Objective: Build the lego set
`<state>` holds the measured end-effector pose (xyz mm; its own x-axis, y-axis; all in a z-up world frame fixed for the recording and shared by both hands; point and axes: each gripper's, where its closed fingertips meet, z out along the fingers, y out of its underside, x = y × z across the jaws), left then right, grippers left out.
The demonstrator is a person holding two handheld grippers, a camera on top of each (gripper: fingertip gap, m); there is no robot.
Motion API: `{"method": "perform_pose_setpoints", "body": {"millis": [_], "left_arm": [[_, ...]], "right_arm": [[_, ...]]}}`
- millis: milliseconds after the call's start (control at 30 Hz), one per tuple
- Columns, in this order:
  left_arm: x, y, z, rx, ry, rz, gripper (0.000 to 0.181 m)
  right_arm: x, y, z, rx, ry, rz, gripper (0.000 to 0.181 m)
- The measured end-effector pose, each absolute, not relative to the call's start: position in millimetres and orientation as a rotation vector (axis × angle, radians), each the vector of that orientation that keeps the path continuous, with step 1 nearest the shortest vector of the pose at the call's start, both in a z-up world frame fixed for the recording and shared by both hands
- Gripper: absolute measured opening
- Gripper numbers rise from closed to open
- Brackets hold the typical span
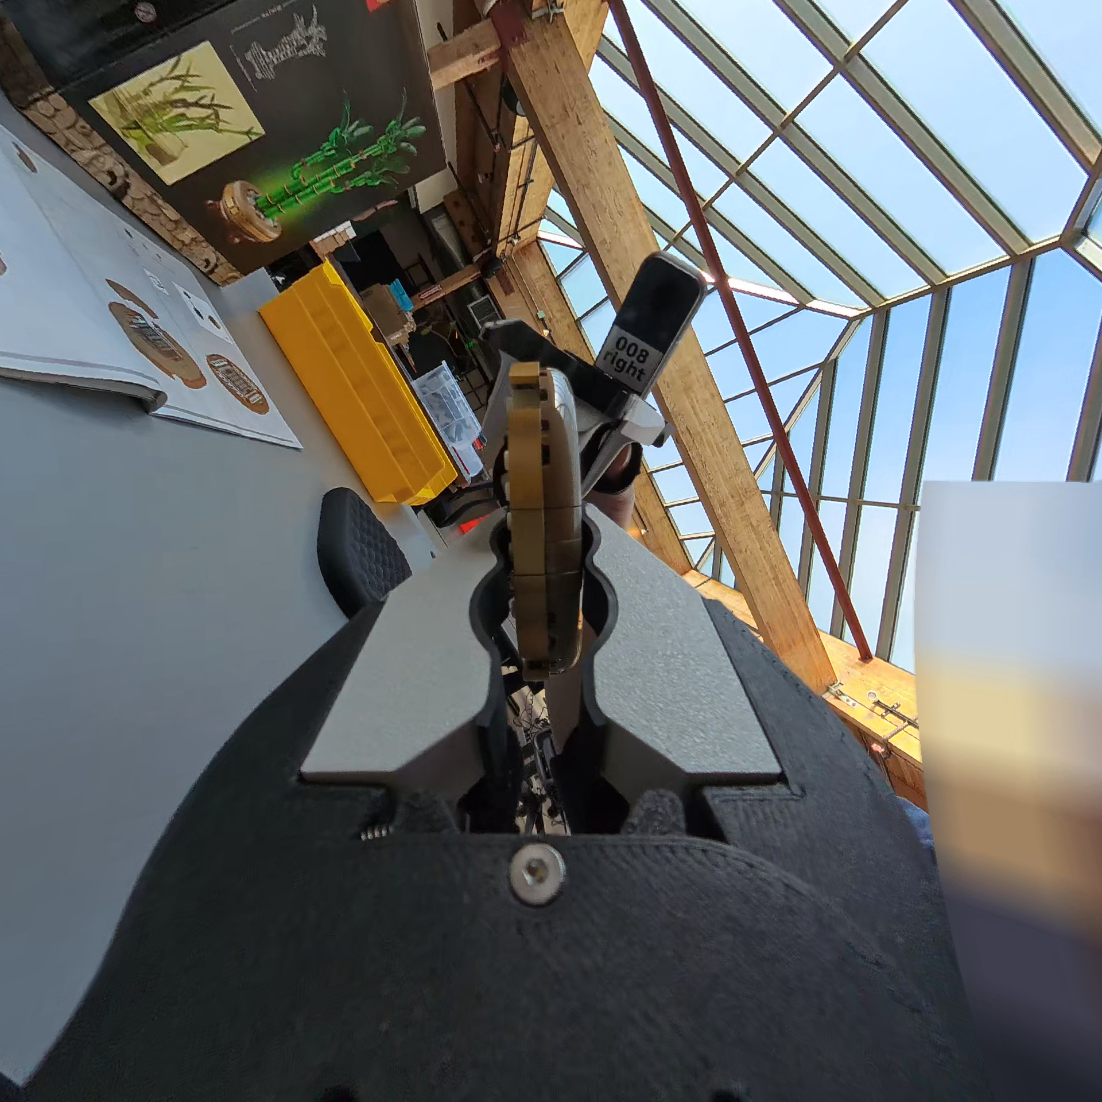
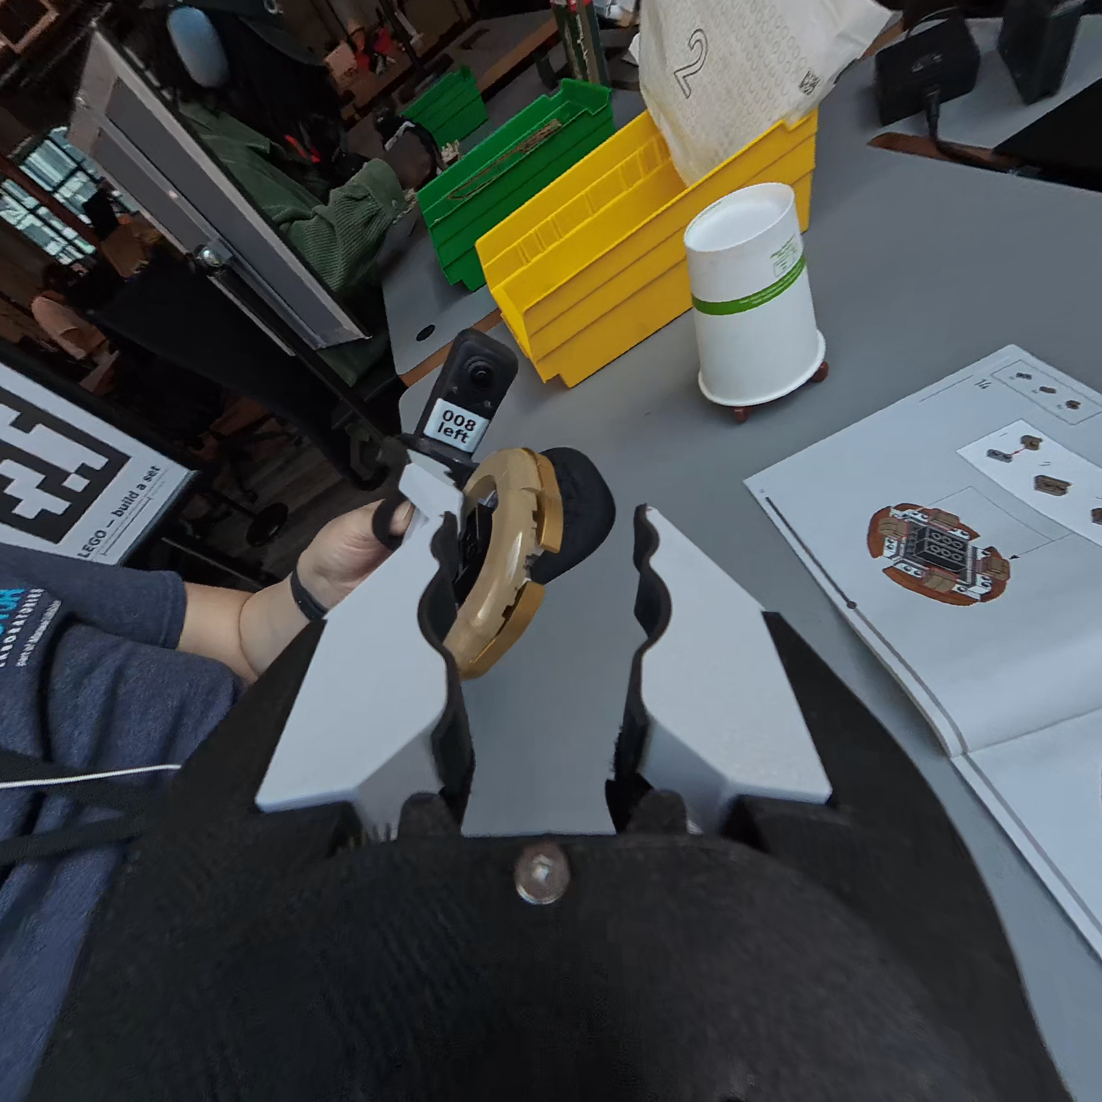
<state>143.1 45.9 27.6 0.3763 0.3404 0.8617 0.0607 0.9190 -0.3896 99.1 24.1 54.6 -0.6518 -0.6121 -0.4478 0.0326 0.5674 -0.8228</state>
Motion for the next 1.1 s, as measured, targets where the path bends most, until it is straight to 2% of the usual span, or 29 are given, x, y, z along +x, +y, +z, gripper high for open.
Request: {"method": "perform_pose_setpoints", "body": {"millis": [167,433,667,1100], "left_arm": [[135.2,64.2,27.9,-0.475,-1.179,0.144,0.018],[131.2,72.8,27.4,-0.518,-1.187,0.142,0.018],[128.8,75.5,25.8,-0.535,-1.193,0.143,0.018],[126.4,75.2,26.6,-0.562,-1.198,0.206,0.018]], "right_arm": [[105.2,43.2,54.7,-0.478,1.883,-0.952,0.047],[105.8,55.3,40.5,-0.429,1.873,-0.809,0.046],[109.7,63.4,36.3,-0.444,1.866,-0.751,0.024],[108.9,60.6,37.5,-0.415,1.857,-0.834,0.023]]}}
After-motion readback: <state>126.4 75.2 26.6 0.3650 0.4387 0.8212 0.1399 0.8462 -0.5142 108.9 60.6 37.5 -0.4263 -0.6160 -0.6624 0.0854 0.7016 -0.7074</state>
